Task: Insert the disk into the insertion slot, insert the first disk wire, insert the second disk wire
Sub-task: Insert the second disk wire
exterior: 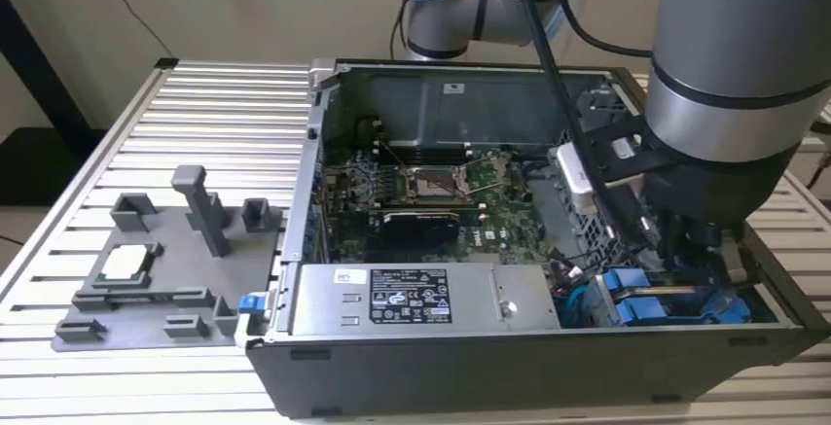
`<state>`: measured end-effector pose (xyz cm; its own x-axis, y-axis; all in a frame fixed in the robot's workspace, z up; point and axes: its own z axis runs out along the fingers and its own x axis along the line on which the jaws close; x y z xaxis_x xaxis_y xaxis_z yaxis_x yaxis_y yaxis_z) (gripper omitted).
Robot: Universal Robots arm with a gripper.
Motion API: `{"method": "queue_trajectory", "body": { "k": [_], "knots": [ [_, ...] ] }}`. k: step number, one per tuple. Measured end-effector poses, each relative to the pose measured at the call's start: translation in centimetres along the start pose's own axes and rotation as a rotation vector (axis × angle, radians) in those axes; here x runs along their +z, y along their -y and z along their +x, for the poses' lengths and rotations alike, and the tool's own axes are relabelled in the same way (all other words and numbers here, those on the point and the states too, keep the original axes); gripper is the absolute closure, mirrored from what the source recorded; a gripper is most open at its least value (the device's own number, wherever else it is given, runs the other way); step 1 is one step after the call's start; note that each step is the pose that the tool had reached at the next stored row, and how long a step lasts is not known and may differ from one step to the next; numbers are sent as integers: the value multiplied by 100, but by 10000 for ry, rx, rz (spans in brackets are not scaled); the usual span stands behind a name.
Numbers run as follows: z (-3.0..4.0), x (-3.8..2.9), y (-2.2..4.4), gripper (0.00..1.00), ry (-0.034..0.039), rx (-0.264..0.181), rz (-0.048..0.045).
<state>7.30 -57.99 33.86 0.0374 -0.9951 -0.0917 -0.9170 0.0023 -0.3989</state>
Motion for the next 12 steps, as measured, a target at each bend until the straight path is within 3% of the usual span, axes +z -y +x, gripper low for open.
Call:
{"method": "queue_trajectory", "body": {
  "k": [1, 3, 7, 12],
  "knots": [
    [0, -3, -22, 84, 1, -9, 86],
    [1, -2, -25, 84, 2, -11, 97],
    [4, 37, -44, 84, -1, -30, 277],
    [9, 76, -62, 84, -6, -38, 334]
  ]
}}
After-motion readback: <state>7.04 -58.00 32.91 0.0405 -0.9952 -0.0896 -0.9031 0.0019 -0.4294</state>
